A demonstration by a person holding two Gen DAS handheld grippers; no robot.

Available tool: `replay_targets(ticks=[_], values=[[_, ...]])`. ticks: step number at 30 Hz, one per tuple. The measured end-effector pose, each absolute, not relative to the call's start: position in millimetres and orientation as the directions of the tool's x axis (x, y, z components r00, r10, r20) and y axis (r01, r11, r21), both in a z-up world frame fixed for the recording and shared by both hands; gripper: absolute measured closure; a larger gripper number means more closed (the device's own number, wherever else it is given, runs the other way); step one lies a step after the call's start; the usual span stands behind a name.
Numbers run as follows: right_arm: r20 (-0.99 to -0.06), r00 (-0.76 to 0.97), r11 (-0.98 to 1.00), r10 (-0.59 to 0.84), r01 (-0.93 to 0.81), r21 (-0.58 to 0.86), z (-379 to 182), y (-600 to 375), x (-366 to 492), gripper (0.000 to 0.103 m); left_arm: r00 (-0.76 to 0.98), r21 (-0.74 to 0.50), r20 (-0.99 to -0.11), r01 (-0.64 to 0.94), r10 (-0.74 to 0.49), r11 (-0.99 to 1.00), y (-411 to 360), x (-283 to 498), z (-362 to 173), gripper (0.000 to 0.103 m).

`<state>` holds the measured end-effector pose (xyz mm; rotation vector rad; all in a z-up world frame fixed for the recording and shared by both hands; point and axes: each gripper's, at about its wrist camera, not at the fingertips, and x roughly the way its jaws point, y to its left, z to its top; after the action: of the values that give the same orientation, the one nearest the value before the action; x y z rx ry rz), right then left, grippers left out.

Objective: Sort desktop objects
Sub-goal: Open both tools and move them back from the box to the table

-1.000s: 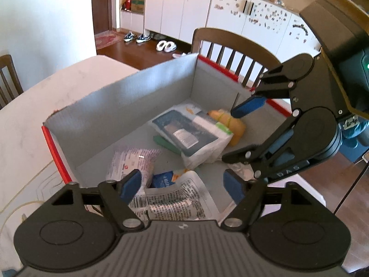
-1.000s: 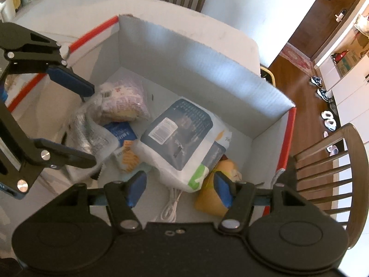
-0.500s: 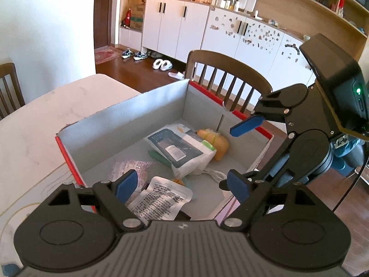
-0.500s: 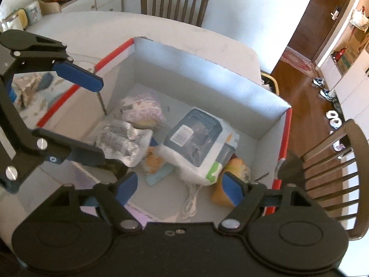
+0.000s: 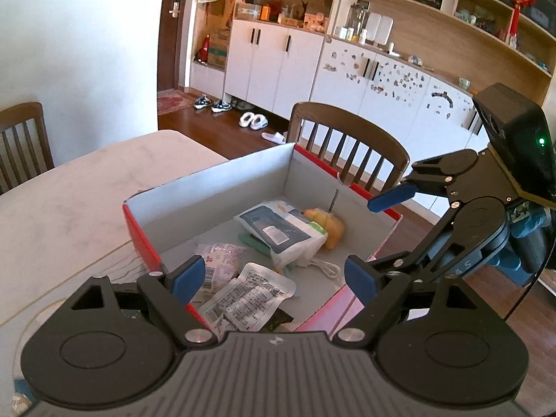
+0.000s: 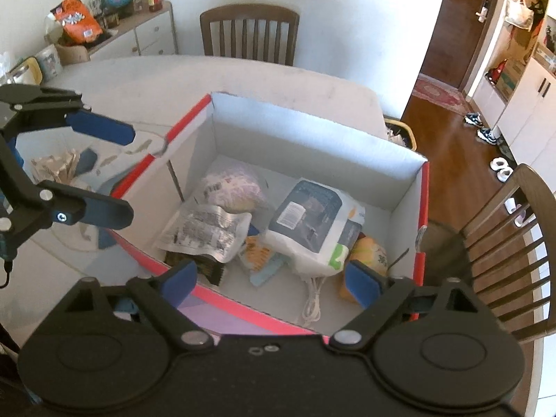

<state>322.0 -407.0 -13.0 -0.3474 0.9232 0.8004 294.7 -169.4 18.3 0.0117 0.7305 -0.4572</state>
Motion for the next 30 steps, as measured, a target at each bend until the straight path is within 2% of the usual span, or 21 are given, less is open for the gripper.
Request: replay_targets(ticks=[2, 4, 15, 30], values=[[-0.805, 0.357, 0.678, 0.474, -0.732, 0.075, -9, -408, 316, 0.008, 0.661, -0.148, -0.634, 0.405, -0.401, 0.902, -163, 288, 21, 0.0], [-0.795, 0.366, 0.683, 0.484, -0.726, 0.081, -4, -408, 309, 0.004, 0.67, -0.145, -0.624, 0.407, -0.403, 0.902, -158, 282, 24, 0.0], [-0.759, 0.389, 0.693, 0.522, -0.713, 0.111, 16, -382, 265, 0.004, 0.689, -0.145, -0.613, 0.382, -0.386, 0.913, -121, 251, 34, 0.0], [-0.745, 0.391, 0.7, 0.54, -0.7, 0.141, 12, -325, 213, 0.004, 0.701, -0.145, -0.619, 0.341, -0.354, 0.929, -60, 209, 35, 0.0]])
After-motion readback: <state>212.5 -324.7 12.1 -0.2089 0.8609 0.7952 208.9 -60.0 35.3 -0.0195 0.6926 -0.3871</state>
